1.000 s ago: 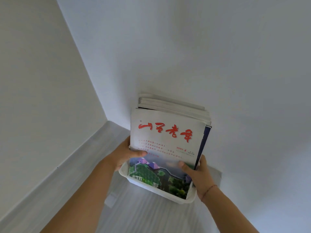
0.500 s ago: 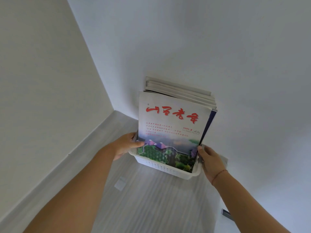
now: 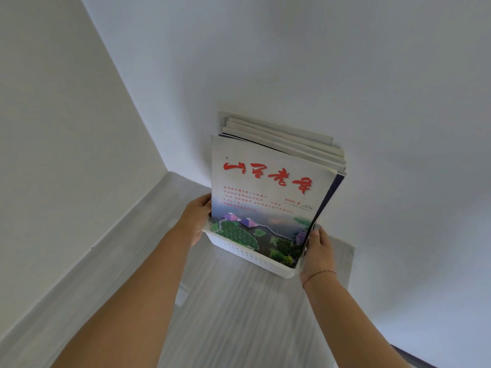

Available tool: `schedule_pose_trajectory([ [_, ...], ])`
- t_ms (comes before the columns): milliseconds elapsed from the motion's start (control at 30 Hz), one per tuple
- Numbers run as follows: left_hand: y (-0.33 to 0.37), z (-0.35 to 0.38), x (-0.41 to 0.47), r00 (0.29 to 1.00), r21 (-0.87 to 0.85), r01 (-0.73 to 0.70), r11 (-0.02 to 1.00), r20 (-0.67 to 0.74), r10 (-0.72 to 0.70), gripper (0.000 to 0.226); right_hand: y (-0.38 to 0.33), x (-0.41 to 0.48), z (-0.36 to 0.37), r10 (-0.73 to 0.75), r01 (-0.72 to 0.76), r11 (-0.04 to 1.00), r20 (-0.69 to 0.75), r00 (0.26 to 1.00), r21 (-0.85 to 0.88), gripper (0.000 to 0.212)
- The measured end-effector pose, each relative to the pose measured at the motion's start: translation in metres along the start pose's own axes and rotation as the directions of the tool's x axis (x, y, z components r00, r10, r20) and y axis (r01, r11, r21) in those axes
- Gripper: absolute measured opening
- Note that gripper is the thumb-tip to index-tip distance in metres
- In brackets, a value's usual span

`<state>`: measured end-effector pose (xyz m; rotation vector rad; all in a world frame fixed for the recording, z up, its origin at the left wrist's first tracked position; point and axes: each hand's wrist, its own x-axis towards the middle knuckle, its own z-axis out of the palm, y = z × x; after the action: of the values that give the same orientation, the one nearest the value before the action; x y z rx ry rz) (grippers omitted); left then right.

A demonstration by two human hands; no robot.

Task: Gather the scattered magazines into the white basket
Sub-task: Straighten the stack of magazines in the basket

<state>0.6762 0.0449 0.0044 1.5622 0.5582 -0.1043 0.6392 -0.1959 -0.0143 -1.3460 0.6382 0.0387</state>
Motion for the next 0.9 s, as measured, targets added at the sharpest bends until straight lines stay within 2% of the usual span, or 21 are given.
schedule_pose_trajectory([
  [133,-0.002,0.001,0.008,1.0,0.024,-0.008,1.0,-0.018,0.008,0.03,0.0,0.002,0.003,-0.017,0.016,1.0,-0.027,0.999,-0.011,0.026],
  [333,-0.003,0.003,0.006,0.999,0.019,-0.034,0.999,-0.013,0.034,0.032,-0.005,-0.001,0.002,-0.037,0.037,0.999,0.014,0.999,-0.023,0.028],
  [500,0.004,0.006,-0.011,0.999,0.121,0.016,0.993,-0.05,-0.01,0.04,-0.02,-0.004,-0.006,0.041,-0.04,0.999,0.074,0.996,-0.013,0.03],
  [567,0.008,0.006,-0.022,0.992,0.101,0.005,0.995,-0.123,0.008,0.05,-0.026,-0.008,-0.012,-0.01,0.018,0.992,0.064,0.998,-0.126,0.034],
  [633,0.014,0.008,-0.027,0.98,0.088,-0.071,0.994,-0.178,0.086,0.053,-0.035,-0.017,-0.016,-0.127,0.136,0.976,0.06,0.99,-0.171,0.042],
  [733,0.035,0.018,-0.033,0.988,0.017,-0.127,0.992,-0.082,0.128,0.052,-0.05,-0.028,-0.003,-0.196,0.228,0.964,0.219,0.956,-0.134,0.063],
  [900,0.069,0.032,-0.023,0.997,-0.07,0.004,0.998,0.078,0.002,0.062,-0.071,-0.031,0.02,-0.146,0.176,0.979,0.253,0.956,-0.099,0.069],
])
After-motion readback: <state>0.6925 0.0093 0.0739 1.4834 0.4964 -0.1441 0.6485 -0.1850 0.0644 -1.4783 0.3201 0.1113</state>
